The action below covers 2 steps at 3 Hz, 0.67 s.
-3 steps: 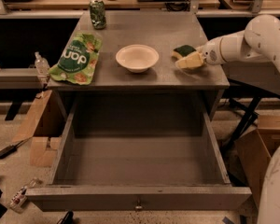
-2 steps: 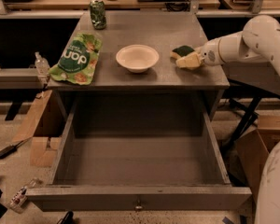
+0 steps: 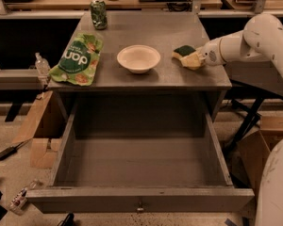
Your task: Place sponge into top drawer
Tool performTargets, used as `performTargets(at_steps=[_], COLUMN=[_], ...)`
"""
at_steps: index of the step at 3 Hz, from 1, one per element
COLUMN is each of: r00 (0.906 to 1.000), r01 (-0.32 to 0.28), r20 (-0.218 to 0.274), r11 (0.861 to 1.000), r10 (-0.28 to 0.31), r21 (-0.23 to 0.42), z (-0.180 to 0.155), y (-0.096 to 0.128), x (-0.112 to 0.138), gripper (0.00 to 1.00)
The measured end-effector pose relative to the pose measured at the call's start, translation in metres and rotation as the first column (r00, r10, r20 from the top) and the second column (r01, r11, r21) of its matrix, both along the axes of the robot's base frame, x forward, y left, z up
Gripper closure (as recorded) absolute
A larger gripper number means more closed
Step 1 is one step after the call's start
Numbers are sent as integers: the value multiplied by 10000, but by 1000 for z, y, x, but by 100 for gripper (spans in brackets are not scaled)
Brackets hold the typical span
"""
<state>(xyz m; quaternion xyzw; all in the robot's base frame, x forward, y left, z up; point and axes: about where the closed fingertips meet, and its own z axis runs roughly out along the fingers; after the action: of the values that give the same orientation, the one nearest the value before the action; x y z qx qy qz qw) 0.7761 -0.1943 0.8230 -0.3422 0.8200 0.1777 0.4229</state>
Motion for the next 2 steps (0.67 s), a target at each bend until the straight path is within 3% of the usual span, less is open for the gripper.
performTargets(at_steps=[1, 2], r00=[9981, 9851], r01=[-331, -699], r20=[508, 1535], r11=[9992, 9963], r10=[342, 770], r21=[-218, -507], z=[26, 77], y=[9, 12], x=[-1, -31], gripper=[100, 100])
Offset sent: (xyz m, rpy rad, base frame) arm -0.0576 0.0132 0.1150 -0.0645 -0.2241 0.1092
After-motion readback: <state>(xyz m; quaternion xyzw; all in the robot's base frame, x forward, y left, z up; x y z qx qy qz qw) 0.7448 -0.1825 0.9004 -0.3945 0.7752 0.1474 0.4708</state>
